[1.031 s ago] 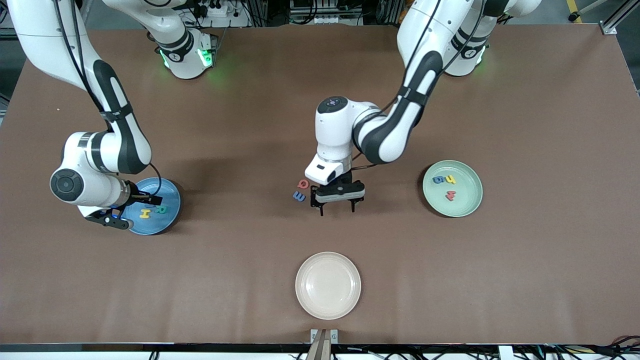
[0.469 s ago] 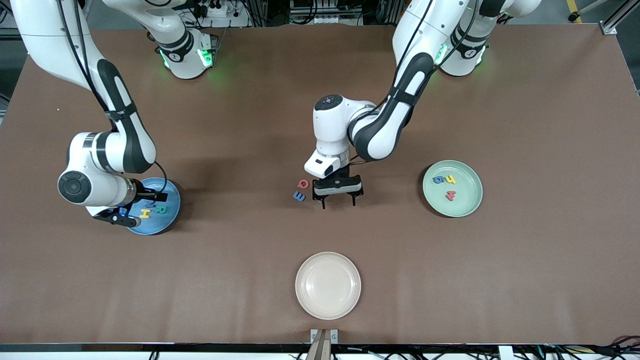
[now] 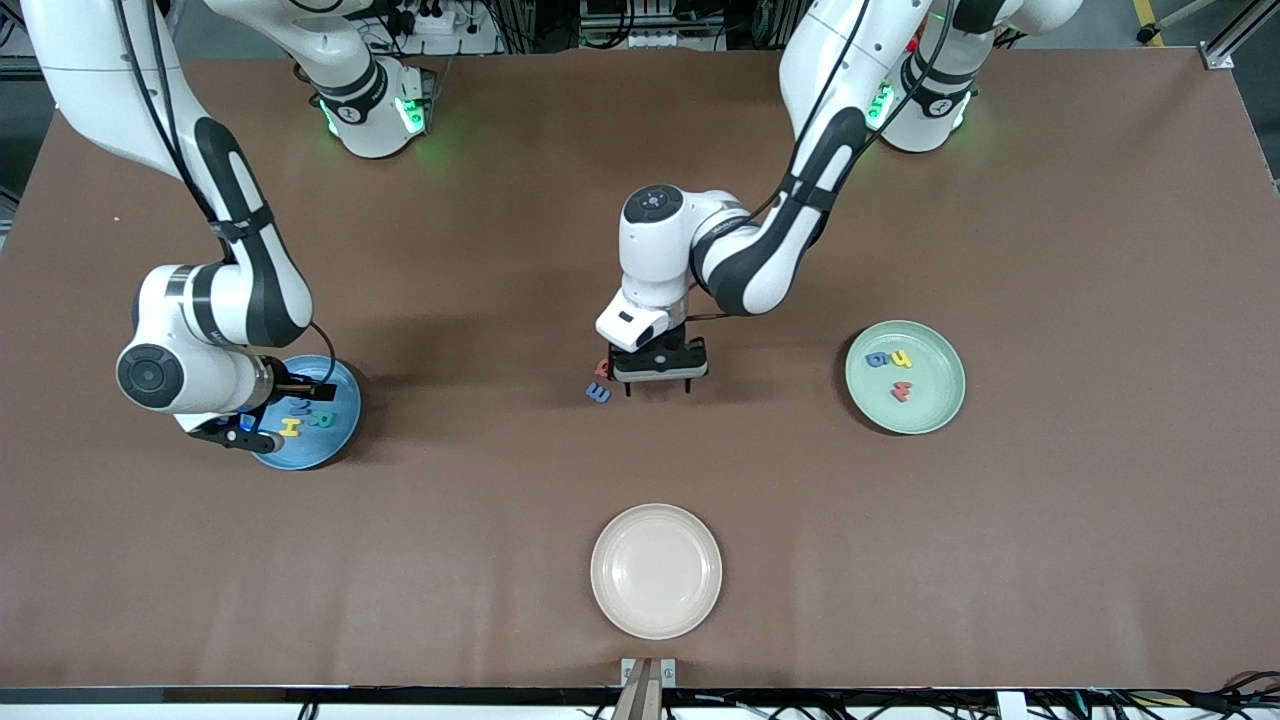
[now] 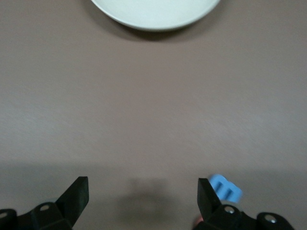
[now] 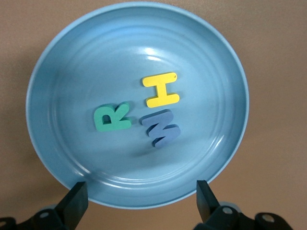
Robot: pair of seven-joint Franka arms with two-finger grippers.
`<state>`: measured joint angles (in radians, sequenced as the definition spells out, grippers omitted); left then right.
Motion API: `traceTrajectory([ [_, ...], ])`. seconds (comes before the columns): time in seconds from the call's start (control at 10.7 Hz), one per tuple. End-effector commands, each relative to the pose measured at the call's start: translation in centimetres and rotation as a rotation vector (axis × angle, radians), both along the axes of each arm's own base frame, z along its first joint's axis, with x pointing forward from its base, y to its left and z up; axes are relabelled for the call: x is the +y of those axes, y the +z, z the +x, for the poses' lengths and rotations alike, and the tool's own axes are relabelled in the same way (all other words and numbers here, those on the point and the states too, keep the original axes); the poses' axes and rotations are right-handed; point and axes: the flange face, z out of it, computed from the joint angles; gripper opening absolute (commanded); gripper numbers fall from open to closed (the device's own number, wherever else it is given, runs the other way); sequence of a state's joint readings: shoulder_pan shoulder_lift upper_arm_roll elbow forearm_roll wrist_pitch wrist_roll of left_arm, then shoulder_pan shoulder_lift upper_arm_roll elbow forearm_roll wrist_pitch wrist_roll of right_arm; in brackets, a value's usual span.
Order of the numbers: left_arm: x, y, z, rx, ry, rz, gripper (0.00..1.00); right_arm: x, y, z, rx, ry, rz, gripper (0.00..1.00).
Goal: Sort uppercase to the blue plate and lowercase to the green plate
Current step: 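Open the right gripper over the blue plate while the left gripper lowers to m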
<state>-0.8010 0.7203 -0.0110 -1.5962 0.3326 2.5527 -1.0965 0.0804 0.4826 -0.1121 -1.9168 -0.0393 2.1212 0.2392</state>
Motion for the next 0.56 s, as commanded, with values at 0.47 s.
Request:
traceTrajectory([
  [0.47,-3.1,1.2,1.5,-0.029,-0.168,-0.019,1.0,0.2,0.8,0.3,0.001,-0.002,-0.003,1.0],
])
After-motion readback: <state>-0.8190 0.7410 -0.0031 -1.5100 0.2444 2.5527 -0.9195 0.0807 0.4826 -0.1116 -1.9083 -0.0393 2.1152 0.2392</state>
